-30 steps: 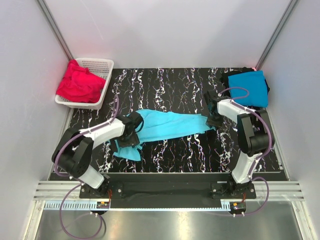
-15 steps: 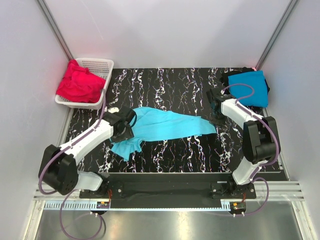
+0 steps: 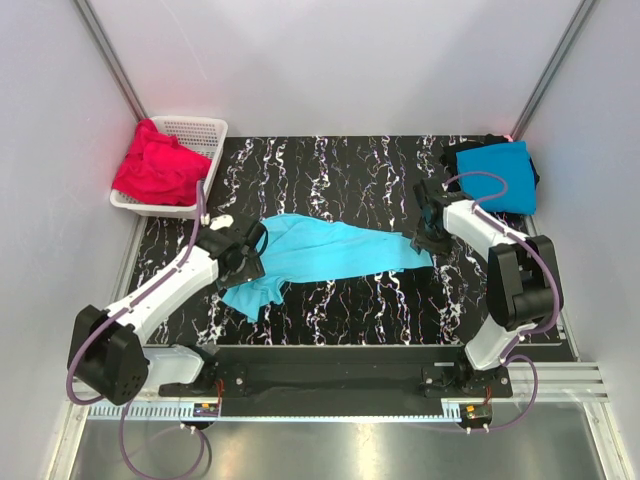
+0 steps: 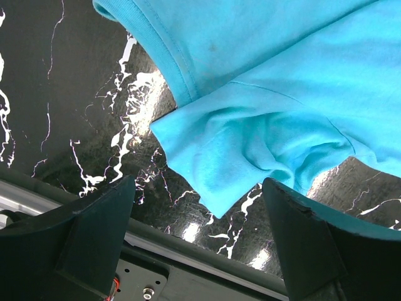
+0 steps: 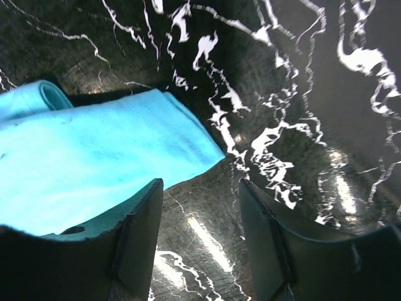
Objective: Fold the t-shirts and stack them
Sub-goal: Flatten the tshirt out
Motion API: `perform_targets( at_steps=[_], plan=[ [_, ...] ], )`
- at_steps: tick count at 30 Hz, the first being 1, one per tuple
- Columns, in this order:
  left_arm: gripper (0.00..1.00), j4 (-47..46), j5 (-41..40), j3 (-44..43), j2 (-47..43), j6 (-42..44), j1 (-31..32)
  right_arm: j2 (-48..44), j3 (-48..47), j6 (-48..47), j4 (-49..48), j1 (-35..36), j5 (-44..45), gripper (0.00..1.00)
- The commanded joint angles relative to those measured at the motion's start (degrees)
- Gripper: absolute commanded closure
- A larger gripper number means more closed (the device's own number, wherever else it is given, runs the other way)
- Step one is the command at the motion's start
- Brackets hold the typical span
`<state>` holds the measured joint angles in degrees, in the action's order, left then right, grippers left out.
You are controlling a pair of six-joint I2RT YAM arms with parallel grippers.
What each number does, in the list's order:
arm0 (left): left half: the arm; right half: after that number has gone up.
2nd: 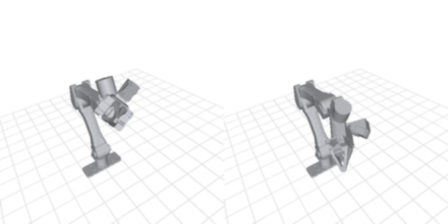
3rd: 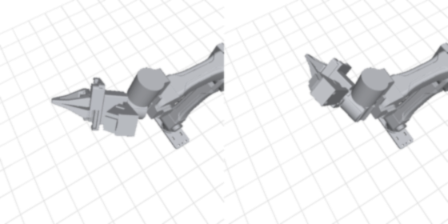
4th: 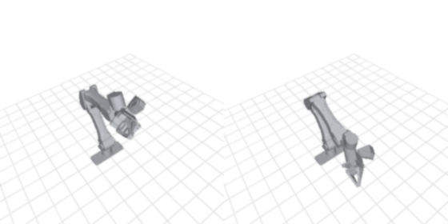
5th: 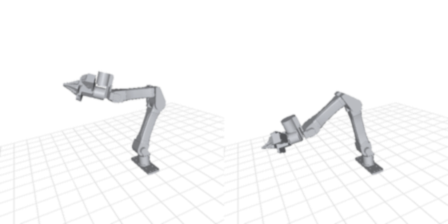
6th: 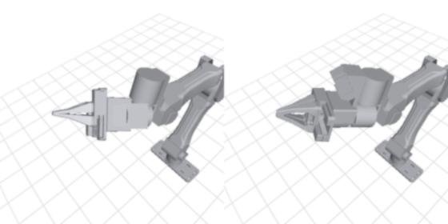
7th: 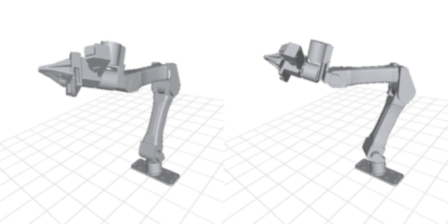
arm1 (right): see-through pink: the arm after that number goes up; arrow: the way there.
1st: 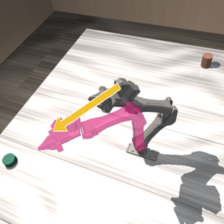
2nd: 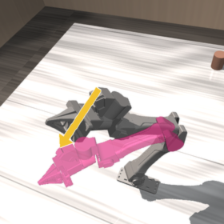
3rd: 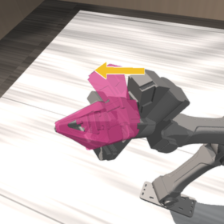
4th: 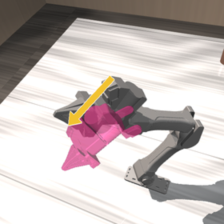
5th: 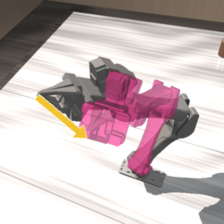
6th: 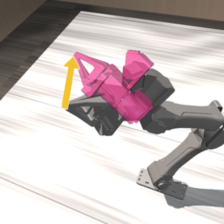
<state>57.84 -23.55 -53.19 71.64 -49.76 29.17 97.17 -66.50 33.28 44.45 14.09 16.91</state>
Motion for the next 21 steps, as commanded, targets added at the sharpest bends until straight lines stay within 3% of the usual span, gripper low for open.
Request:
perform_targets(
  at_steps=[1,13,16,17,18,20,21],
  plan=[
    [0.11,0.1,0.3,0.1,0.3,0.3,-0.3,-0.1,1.5,2.1,-1.9,0.1,-2.8,0.41],
    [0.11,0.2,0.5,1.0,0.0,0.3,-0.3,3.2,7.2,5.5,-5.3,0.1,-3.9,0.46],
    [0.11,0.2,0.7,1.2,-0.6,0.3,-0.3,4.3,7.2,5.0,-6.5,0.1,-4.5,0.54],
    [0.11,0.2,1.0,1.3,-1.0,0.3,-0.3,4.7,7.0,4.6,-6.6,0.2,-4.4,0.65],
    [0.11,0.2,1.0,1.5,-1.6,0.2,-0.3,5.0,6.6,3.9,-7.0,0.1,-4.8,0.67],
    [0.11,0.2,1.3,1.9,-2.2,0.3,-0.3,5.6,5.1,2.3,-6.7,0.1,-4.0,0.65],
    [0.11,0.3,1.3,1.9,-2.6,0.4,-0.3,5.7,3.8,1.6,-6.4,0.2,-3.1,0.57]
  ],
)
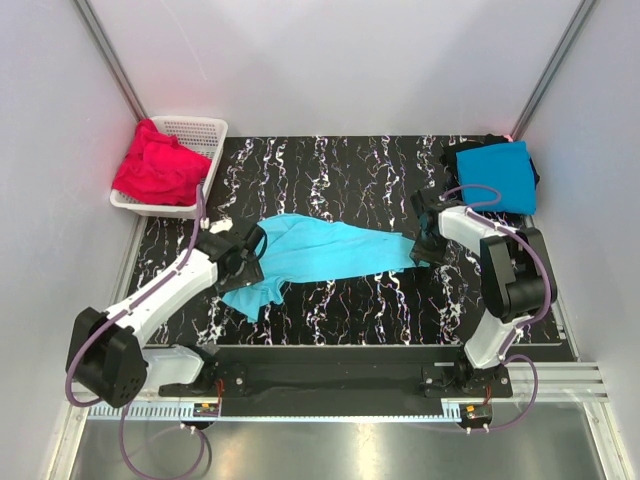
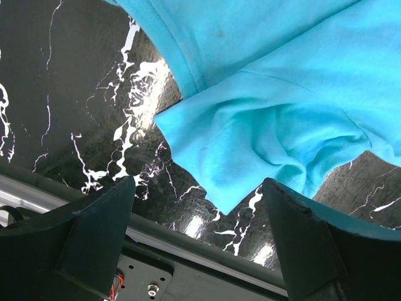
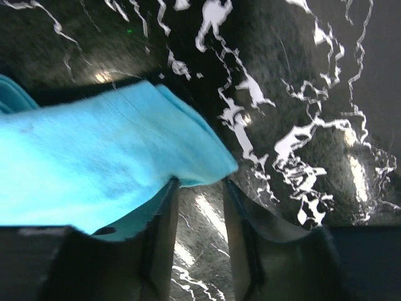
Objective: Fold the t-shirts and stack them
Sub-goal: Flatten the tshirt out
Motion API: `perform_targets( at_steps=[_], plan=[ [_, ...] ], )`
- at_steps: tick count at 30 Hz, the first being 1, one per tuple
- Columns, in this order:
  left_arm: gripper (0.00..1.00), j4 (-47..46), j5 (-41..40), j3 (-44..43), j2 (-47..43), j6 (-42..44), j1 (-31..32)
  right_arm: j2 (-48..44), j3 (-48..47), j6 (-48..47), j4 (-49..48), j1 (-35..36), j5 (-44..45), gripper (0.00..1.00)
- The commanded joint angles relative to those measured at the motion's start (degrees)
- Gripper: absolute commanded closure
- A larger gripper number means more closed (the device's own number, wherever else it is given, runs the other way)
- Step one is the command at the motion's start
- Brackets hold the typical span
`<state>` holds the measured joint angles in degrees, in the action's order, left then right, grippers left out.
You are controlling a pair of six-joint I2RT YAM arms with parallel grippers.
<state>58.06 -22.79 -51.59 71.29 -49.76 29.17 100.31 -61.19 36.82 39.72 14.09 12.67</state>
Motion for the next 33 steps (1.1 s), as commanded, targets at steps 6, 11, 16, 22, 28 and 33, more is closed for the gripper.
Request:
perform_targets(
  at_steps=[6,11,16,22,28,33],
  plan=[
    [0.11,-0.1,0.0,0.8,-1.9,0.1,-0.3,0.2,-4.8,-2.1,1.9,0.1,3.6,0.51],
    [0.11,-0.1,0.2,0.2,-0.1,0.1,-0.3,-1.3,-5.3,-2.6,3.2,0.1,5.7,0.5],
    [0.11,0.0,0.4,-0.3,-0.3,0.1,-0.2,0.1,-4.8,-2.9,2.6,0.1,6.1,0.5],
    [0.11,0.1,0.5,0.0,-1.4,0.3,-0.3,0.7,-1.0,-4.2,-3.5,-0.5,1.4,0.55],
    [0.11,0.6,0.6,0.4,-2.4,0.3,-0.3,-0.3,1.5,-6.2,-6.9,-2.9,-3.1,0.59],
    [0.11,0.7,0.6,0.4,-2.6,0.4,-0.3,-2.0,2.7,-8.1,-7.6,-5.6,-4.9,0.66]
  ],
)
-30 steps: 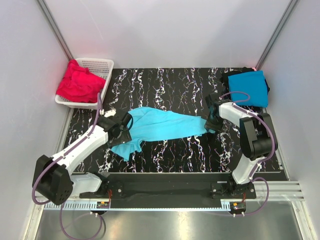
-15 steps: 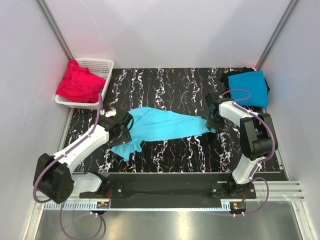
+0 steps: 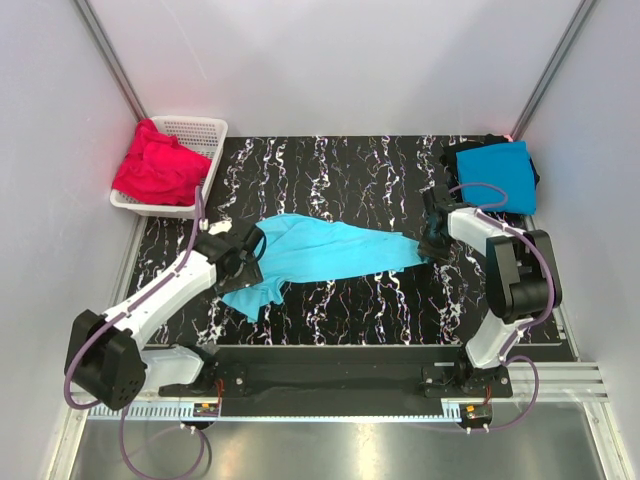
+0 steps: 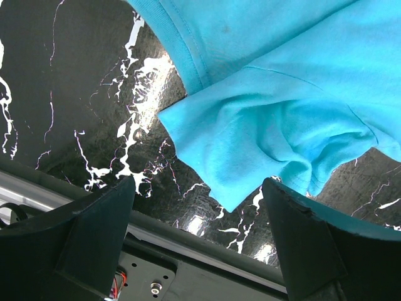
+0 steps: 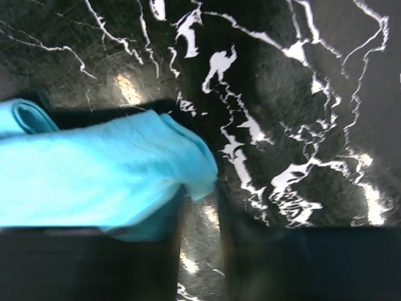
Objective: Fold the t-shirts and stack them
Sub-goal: Flatten the tshirt out
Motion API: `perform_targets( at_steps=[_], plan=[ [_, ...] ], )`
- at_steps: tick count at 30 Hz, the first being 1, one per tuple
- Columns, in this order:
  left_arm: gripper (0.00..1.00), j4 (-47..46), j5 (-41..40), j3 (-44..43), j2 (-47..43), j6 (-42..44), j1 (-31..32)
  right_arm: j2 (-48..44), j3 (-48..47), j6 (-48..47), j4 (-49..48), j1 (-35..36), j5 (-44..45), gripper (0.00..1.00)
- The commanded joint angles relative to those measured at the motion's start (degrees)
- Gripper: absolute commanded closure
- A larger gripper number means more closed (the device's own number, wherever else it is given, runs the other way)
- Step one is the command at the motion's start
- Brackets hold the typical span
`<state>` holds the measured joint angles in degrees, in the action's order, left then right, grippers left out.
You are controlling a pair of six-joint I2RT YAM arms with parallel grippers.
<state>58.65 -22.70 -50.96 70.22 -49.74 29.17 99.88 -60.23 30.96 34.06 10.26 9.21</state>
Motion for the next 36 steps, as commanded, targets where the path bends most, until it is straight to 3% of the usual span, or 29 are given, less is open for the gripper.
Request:
perform_targets(
  at_steps=[1,2,10,13,19,24,30,36],
  plan=[
    [0.11,0.1,0.5,-0.2,-1.6,0.3,-0.3,-1.9,2.0,-2.3,-2.2,-2.2,-2.1,0.86],
    [0.11,0.1,0.7,-0.1,-1.7,0.2,-0.3,-2.2,2.1,-2.3,-2.2,-2.5,-2.3,1.0],
    [0.14,-0.4,2.3,2.0,-3.6,0.1,0.5,-2.8,2.3,-2.3,-1.8,-2.8,-3.1,1.0],
    [0.2,-1.5,5.5,4.3,-6.5,-0.4,5.2,-2.8,2.2,-2.2,-1.8,-2.8,-2.9,1.0],
    [0.2,-2.2,9.8,11.5,-8.5,-9.4,16.0,-3.2,2.0,-2.0,-1.9,-2.8,-3.3,1.0],
    [0.19,-2.2,8.9,14.0,-10.3,-16.9,21.4,-3.5,1.9,-2.0,-1.7,-2.8,-3.8,1.0],
    [0.19,-3.6,3.7,12.4,-5.5,-17.5,21.5,-4.3,2.3,-2.1,-1.7,-2.7,-4.5,1.0],
    [0.19,-4.7,1.2,5.9,6.6,-16.6,21.5,-5.1,2.5,-2.2,-1.5,-2.7,-4.6,1.0]
  ],
)
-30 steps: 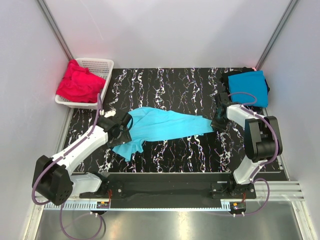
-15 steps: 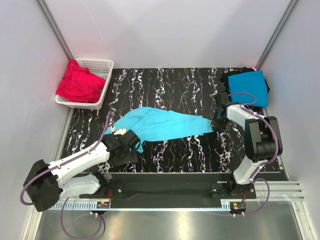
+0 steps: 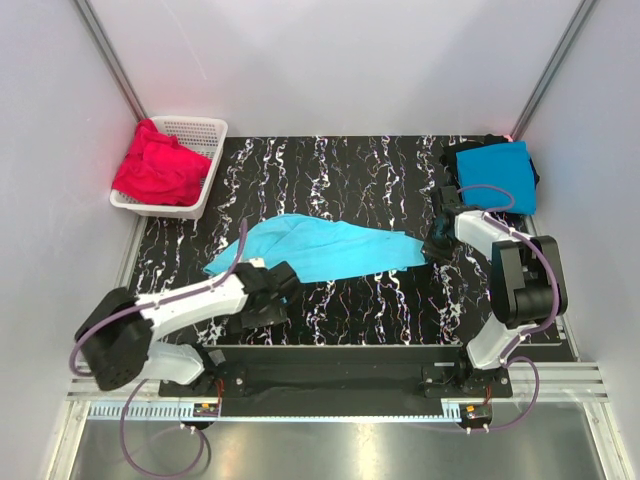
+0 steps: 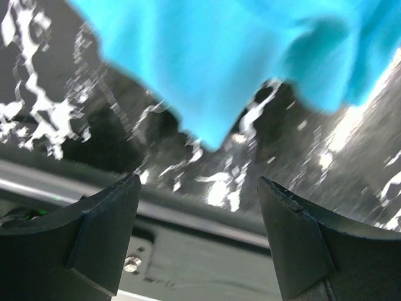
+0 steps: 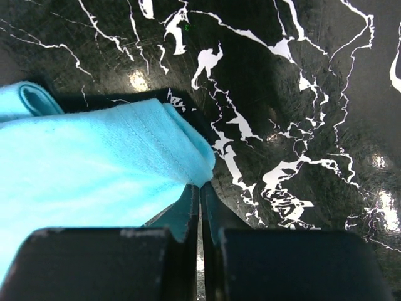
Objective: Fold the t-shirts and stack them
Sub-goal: Flatten the tshirt out
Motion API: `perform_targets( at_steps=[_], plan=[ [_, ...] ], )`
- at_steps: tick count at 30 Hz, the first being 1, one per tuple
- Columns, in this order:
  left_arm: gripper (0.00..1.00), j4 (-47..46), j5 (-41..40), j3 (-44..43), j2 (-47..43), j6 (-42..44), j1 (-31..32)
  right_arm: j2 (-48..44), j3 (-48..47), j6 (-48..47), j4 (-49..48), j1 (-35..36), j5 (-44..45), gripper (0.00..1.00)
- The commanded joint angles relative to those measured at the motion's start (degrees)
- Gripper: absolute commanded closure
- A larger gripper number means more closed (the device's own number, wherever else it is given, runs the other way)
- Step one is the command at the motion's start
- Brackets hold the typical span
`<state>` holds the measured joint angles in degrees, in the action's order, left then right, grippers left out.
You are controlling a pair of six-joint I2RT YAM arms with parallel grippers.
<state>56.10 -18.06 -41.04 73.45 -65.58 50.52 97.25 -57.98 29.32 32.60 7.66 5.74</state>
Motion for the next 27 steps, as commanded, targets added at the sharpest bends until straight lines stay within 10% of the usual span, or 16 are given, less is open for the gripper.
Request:
perform_targets(
  at_steps=[1,19,25,27],
  plan=[
    [0.2,-3.7,-3.2,-4.6,5.4,-0.3,0.1,-2.6,0.2,-0.7,-0.1,0.0,-1.3,1.0],
    [0.34,-6.8,-8.8,-0.3,7.7,-3.7,-6.3,-3.2,1.0,-1.0,-0.1,-0.1,-0.8,1.0],
    [0.97,-6.8,-9.7,-1.9,8.5,-1.7,-7.7,-2.9,0.9,-0.8,0.1,-0.1,-0.7,1.0],
    [1.0,-6.2,-9.1,-2.6,8.0,-1.2,-7.7,-2.9,0.8,-0.8,0.2,0.0,-0.6,1.0]
  ],
)
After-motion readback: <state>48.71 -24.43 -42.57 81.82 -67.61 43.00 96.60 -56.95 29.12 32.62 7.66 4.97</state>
